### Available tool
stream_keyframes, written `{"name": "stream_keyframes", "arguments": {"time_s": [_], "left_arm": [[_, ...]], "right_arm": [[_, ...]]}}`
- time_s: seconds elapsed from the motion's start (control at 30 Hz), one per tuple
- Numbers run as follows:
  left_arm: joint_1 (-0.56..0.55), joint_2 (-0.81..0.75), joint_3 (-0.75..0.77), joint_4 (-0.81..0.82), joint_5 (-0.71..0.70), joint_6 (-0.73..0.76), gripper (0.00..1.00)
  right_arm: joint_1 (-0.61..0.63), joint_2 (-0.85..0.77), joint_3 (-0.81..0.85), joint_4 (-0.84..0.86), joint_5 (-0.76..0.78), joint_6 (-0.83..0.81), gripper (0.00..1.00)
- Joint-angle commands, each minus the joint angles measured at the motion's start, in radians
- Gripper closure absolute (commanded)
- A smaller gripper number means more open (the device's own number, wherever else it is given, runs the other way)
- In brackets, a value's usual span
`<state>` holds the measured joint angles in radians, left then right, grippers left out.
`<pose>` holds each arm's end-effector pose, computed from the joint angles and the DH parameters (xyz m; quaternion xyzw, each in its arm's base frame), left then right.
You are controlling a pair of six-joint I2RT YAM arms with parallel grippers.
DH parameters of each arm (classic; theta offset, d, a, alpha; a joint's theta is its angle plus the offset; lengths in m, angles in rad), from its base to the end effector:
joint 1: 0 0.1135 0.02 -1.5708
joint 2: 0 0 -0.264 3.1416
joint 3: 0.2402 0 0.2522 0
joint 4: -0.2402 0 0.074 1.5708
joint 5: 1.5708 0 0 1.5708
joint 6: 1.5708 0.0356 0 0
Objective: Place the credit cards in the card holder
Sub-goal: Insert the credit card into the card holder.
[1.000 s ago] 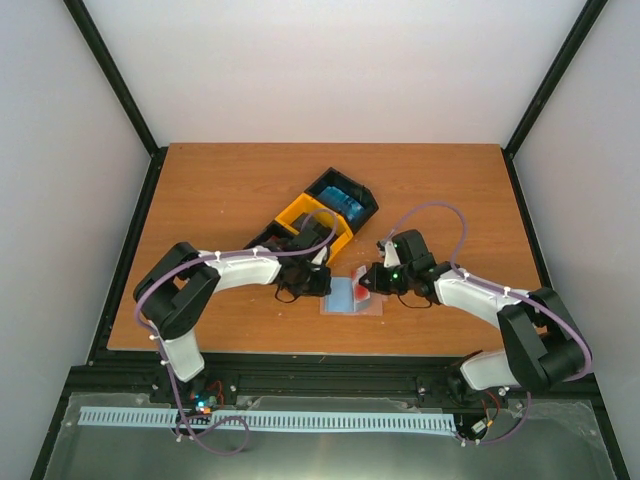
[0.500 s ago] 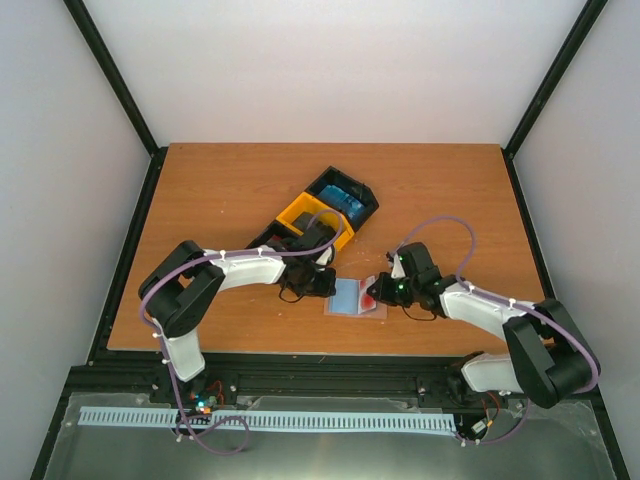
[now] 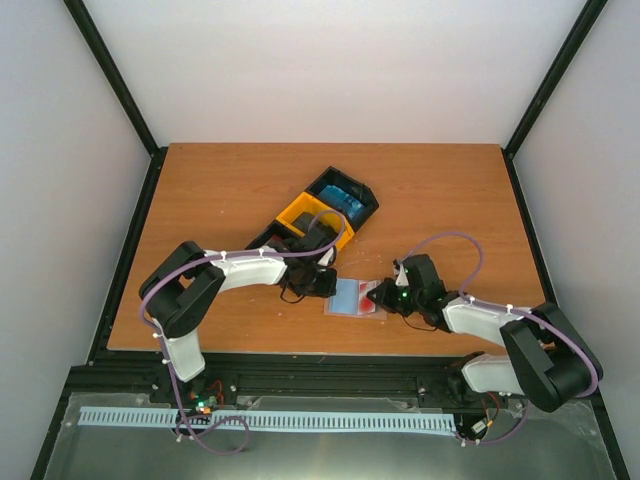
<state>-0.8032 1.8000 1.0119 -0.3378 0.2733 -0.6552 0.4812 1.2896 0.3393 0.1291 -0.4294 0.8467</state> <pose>0.2305 -0.2527 0.1415 0.1014 0.9614 -0.2447 0.0745 0.1797 0.1105 0.1249 0.0885 0.9082 0.3766 0.1595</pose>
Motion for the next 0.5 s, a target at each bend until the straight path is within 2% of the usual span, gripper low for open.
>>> {"name": "stream_keyframes", "arguments": {"time_s": [0.0, 0.23, 0.47], "left_arm": [[-0.020, 0.035, 0.013, -0.060, -0.042, 0.006, 0.94], [-0.022, 0.034, 0.012, -0.064, -0.051, -0.003, 0.94], [-0.021, 0.038, 0.012, -0.063, -0.050, -0.007, 0.94]], "right_arm": [[0.001, -0.028, -0.028, 0.070, 0.007, 0.037, 0.97], [0.001, -0.102, -0.072, 0.108, 0.033, 0.040, 0.97], [0.003, -0.036, -0.085, 0.198, -0.005, 0.036, 0.97]]}}
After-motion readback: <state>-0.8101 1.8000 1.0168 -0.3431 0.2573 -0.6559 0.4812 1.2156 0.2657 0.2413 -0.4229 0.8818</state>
